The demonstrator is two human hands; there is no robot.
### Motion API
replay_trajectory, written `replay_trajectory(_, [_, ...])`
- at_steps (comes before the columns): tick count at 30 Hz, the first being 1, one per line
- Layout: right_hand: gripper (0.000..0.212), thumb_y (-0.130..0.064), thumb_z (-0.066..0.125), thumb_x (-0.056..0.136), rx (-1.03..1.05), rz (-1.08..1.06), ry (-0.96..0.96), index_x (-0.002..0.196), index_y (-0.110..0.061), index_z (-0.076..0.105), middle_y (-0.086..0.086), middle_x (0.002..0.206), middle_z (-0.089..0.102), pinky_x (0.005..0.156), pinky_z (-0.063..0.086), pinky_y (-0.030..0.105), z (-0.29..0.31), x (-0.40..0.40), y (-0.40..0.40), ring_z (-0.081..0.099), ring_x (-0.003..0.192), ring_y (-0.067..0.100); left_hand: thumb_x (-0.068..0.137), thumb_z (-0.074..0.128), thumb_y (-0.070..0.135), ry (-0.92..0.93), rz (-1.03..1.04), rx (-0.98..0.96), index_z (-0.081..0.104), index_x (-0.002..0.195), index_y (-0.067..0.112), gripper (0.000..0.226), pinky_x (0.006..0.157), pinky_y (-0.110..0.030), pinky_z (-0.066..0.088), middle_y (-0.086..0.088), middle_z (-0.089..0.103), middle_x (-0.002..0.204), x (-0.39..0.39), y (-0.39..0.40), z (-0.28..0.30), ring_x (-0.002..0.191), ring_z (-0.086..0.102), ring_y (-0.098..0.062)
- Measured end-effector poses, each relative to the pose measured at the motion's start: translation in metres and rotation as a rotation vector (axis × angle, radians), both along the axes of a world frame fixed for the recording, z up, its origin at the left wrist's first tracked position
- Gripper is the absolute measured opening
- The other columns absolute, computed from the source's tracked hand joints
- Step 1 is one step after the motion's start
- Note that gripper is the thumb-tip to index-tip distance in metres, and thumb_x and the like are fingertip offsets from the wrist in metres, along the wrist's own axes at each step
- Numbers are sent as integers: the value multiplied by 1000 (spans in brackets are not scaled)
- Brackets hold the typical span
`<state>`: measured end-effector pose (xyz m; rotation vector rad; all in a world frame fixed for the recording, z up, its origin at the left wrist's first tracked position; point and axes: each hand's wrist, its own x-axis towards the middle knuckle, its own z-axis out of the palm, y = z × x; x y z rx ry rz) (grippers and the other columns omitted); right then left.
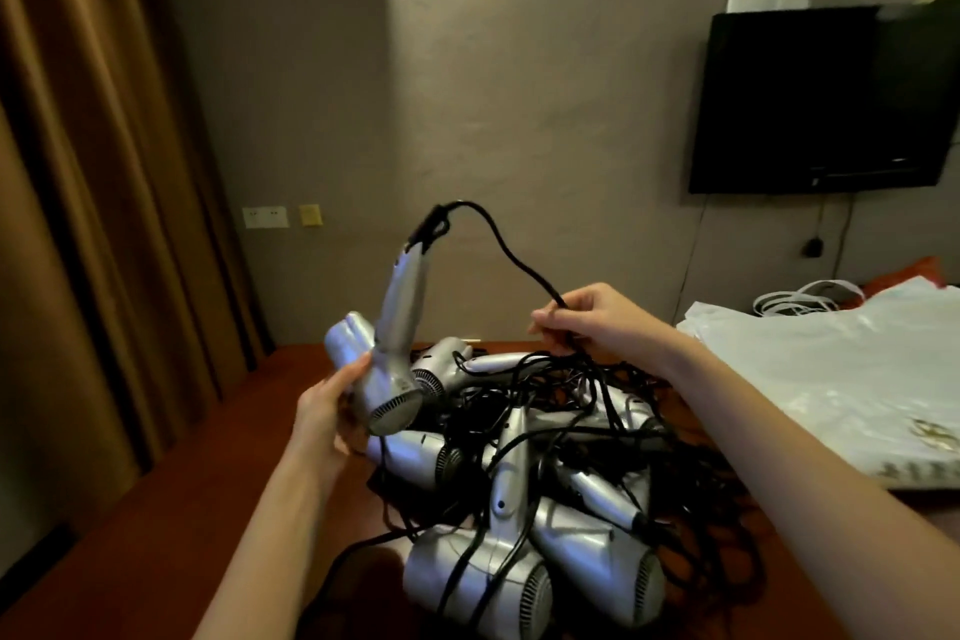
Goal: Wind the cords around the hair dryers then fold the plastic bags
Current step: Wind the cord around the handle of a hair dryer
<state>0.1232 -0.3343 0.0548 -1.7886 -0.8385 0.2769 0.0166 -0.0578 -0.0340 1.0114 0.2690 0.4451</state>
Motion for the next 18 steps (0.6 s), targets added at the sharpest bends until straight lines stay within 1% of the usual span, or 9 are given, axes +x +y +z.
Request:
replay_trajectory(1, [23,-25,63,91,-48,-17,-57,84,-7,75,6,74,68,72,44,31,-5,2,-4,58,68,16,64,71,30,-23,-22,-29,64,115,-3,61,63,-29,59,-13,72,92,2,-2,2,68,72,-19])
replay_trajectory(3, [36,-36,55,95,-199,-57,-190,77,-13,77,1,68,65,72,40,26,-12,0,-7,56,66,8,58,82,35,-133,-70,-91,68,113,4,65,75,-29,58,-9,72,95,7,-9,4,77,72,-18])
replay_trajectory(5, [53,-44,40,100,-364,-176,-322,70,-19,76,-5,61,59,67,38,24,-15,-1,-9,52,56,2,47,92,40,-233,-140,-120,78,93,11,56,77,-28,59,-5,75,90,11,-19,8,80,72,-15])
replay_trajectory(7, [59,-43,32,103,-451,-230,-381,67,-19,73,-1,64,63,62,41,22,-10,-4,-8,53,53,2,77,73,37,-253,-202,-173,80,77,13,26,67,-25,60,-4,75,82,10,-37,14,74,73,-14])
replay_trajectory(8, [60,-41,31,103,-420,-203,-334,67,-16,71,0,62,64,56,41,18,-6,-5,-6,52,47,2,90,57,34,-265,-234,-217,79,75,11,35,63,-24,59,-5,73,79,12,-44,14,70,72,-16])
replay_trajectory(9, [59,-39,31,104,-352,-168,-257,66,-12,68,0,59,64,49,40,16,-1,-7,-2,50,42,3,92,49,33,-252,-278,-251,76,78,10,38,61,-24,59,-6,71,78,12,-55,17,68,70,-17])
replay_trajectory(11, [57,-36,33,104,-180,-137,-83,65,-7,62,2,55,65,43,43,16,8,-8,7,52,39,6,82,55,38,-212,-333,-296,70,85,9,32,64,-25,58,-8,65,85,12,-77,22,72,67,-19])
replay_trajectory(15, [47,-29,36,104,143,-98,194,70,-6,57,7,59,66,46,48,17,26,-14,22,55,44,9,71,60,43,-183,-432,-289,77,88,9,41,84,-33,52,-15,62,104,17,-107,37,91,62,-25])
replay_trajectory(18, [42,-29,41,103,290,-69,227,82,2,61,8,66,66,55,53,18,30,-11,29,59,59,14,83,52,42,-236,-510,-220,63,117,5,51,95,-36,44,-12,63,98,21,-121,51,86,60,-22])
